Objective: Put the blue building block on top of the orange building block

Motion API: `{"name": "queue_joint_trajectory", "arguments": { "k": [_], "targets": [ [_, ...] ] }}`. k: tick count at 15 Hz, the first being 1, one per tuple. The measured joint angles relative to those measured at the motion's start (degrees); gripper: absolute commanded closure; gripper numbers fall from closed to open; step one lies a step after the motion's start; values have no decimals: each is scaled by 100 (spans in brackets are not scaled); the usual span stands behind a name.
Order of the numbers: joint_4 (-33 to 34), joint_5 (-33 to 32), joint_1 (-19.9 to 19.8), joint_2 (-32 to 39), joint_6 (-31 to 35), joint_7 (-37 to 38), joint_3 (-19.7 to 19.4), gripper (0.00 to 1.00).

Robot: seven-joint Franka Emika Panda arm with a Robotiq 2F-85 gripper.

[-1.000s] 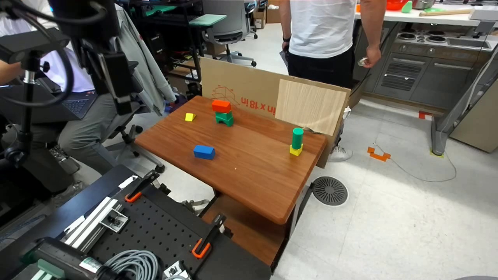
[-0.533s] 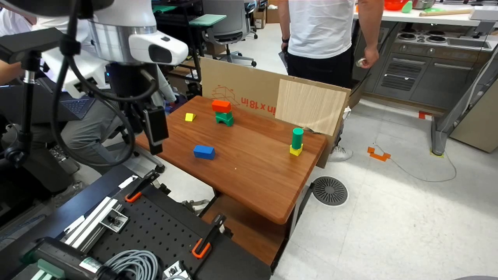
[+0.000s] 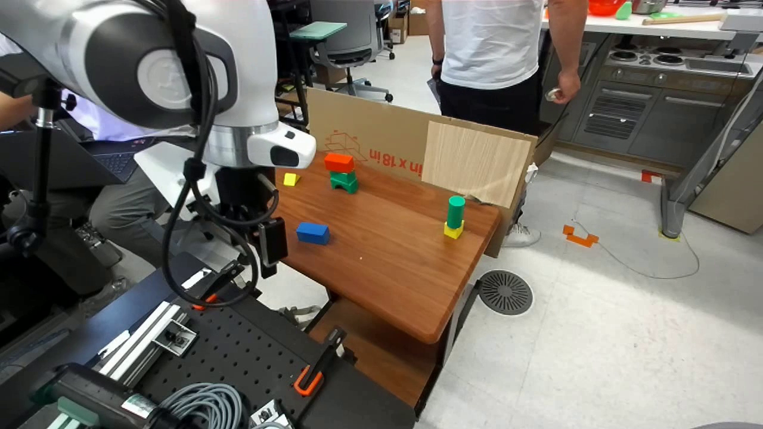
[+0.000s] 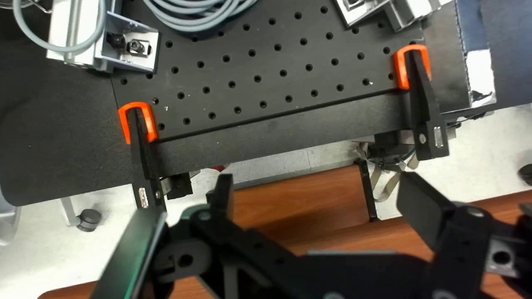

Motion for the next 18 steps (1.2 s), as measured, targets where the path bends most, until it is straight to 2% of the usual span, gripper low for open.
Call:
{"name": "queue_joint_trajectory", "arguments": {
  "k": [3,5,10,12,15,18],
  "targets": [
    [32,0,0,499,569,219,-30,0],
    [129,4,0,826,697,220,-55,0],
    [677,-37,3,1568,670,-350,-65,0],
    [936,-317,5,1768,670,-600,-74,0],
    [1289,-666,42,1968,671,-613,-87,0],
    [1561,-709,156,2106,671,-652,-76,0]
  ]
}}
